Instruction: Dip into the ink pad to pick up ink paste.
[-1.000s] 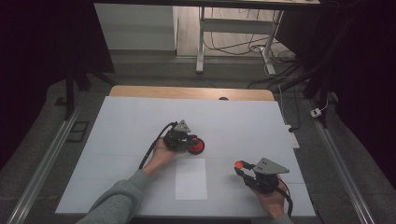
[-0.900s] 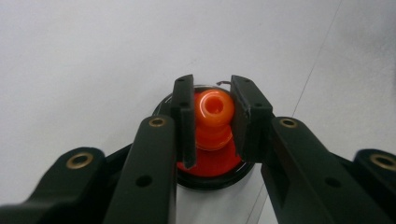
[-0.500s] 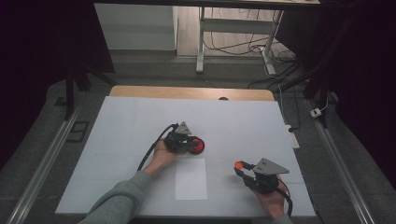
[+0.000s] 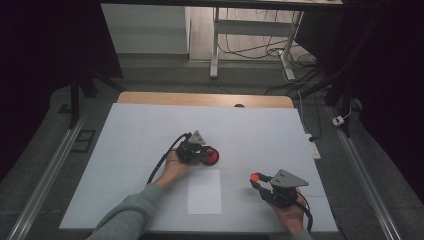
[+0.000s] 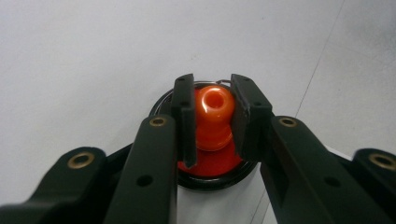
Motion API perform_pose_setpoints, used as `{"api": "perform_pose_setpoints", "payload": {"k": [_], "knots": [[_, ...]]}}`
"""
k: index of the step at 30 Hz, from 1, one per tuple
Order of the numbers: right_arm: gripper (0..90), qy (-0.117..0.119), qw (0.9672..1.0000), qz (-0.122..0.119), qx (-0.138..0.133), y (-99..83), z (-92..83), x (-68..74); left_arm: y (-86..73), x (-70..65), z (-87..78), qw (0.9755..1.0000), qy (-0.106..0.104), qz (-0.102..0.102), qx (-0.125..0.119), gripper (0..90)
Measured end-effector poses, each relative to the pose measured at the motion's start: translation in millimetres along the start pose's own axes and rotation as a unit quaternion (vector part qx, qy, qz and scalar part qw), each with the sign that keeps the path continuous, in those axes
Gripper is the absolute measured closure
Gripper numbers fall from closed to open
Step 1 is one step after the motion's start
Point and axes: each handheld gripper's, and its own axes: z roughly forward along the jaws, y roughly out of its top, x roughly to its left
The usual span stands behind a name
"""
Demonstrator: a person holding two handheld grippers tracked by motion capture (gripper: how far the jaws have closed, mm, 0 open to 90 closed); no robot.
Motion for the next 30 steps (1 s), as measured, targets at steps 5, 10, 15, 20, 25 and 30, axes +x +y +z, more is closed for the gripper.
{"api": "perform_pose_setpoints", "payload": {"k": [5, 10, 15, 20, 25, 30], "knots": [[64.6, 0.0, 1.0, 0.0, -0.001, -0.1, -0.9, -0.7, 0.1, -0.1, 0.1, 1.0, 0.0, 0.001, 0.0, 73.3], [64.7, 0.0, 1.0, -0.001, -0.001, 0.2, -0.6, -0.2, -0.2, 0.0, 0.1, 1.0, -0.001, 0.002, -0.001, 73.3], [64.7, -0.001, 1.0, -0.001, -0.001, 0.3, -0.8, -0.1, -0.1, -0.2, 0.2, 1.0, 0.0, 0.004, -0.001, 73.3], [64.7, -0.003, 1.0, -0.002, 0.0, 0.7, -1.5, -0.1, 0.0, -0.4, 0.3, 1.0, 0.001, 0.004, -0.001, 73.3], [64.7, -0.001, 1.0, -0.002, -0.001, 0.8, -1.4, -0.3, 1.5, -3.5, 0.1, 0.9996, 0.009, 0.025, 0.001, 72.9], [64.7, -0.002, 1.0, 0.001, -0.004, 0.5, -2.5, -2.2, 8.3, -5.3, -9.7, 0.999, 0.014, 0.021, -0.036, 72.8]]}}
